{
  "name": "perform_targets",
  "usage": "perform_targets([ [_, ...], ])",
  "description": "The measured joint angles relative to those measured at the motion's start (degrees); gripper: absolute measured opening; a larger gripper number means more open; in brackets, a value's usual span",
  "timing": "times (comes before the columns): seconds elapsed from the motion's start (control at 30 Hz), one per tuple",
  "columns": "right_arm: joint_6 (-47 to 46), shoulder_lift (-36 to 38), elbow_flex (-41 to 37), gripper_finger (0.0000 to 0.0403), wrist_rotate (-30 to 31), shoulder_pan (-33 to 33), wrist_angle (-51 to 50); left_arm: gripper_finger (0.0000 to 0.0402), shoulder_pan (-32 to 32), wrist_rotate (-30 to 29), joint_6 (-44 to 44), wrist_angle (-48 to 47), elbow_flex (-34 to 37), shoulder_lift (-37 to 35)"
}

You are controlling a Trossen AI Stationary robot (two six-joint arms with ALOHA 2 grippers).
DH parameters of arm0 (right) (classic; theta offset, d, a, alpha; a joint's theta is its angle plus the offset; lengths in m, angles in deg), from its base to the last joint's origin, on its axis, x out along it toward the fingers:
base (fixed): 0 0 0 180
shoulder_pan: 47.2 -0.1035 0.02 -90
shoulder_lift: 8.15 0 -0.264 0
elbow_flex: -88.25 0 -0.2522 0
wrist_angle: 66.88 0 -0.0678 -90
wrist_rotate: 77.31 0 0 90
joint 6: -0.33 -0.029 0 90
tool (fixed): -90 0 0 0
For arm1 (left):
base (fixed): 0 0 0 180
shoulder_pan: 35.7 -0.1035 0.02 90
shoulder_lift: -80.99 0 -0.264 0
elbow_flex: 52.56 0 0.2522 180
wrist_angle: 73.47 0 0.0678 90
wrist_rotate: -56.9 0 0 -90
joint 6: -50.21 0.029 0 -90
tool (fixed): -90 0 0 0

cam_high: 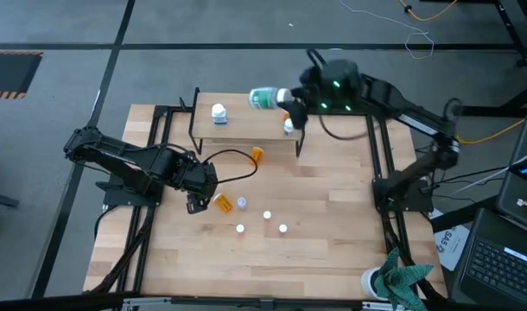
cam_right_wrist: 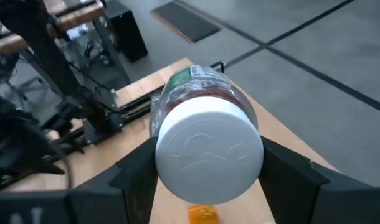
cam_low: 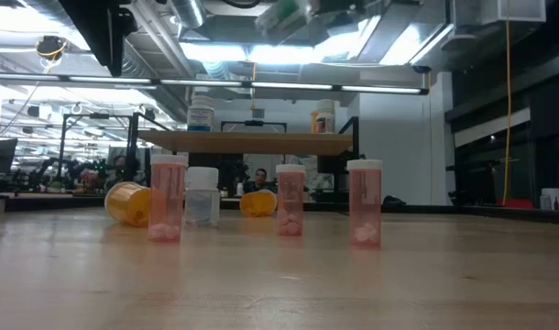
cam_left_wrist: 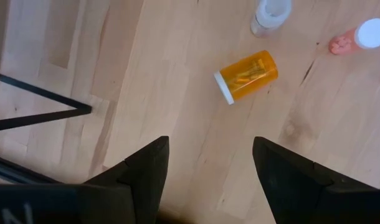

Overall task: Pick and place medicine bottles onto shelf by color
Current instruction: Put the green pill bottle on the shelf

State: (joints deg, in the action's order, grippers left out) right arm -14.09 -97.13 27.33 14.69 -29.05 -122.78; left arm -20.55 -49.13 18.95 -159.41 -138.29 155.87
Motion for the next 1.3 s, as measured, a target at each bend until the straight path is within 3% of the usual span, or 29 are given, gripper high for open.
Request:
perform_targets([
  [0.37,8.62,-26.55,29.85,0.0234,-5.27,7.27,-24.02,0.0228,0.00,-0.01,-0.09,0.55,0.00,0.01],
  [0.5,9.08,-28.17,26.59,0.0234,-8.52,7.96,-24.97,0.0228,-0.01,0.00,-0.11,1.31,0.00,-0.01],
  [0.93,8.95,-28.68,27.32,0.0242,-7.68,7.92,-35.35,0.0228,-0.01,0.00,-0.11,2.53,-0.02,-0.01],
  [1.3,9.02,-28.68,27.32,0.0244,-7.64,7.94,-35.73,0.0228,0.00,-0.01,-0.09,2.86,-0.02,-0.01],
])
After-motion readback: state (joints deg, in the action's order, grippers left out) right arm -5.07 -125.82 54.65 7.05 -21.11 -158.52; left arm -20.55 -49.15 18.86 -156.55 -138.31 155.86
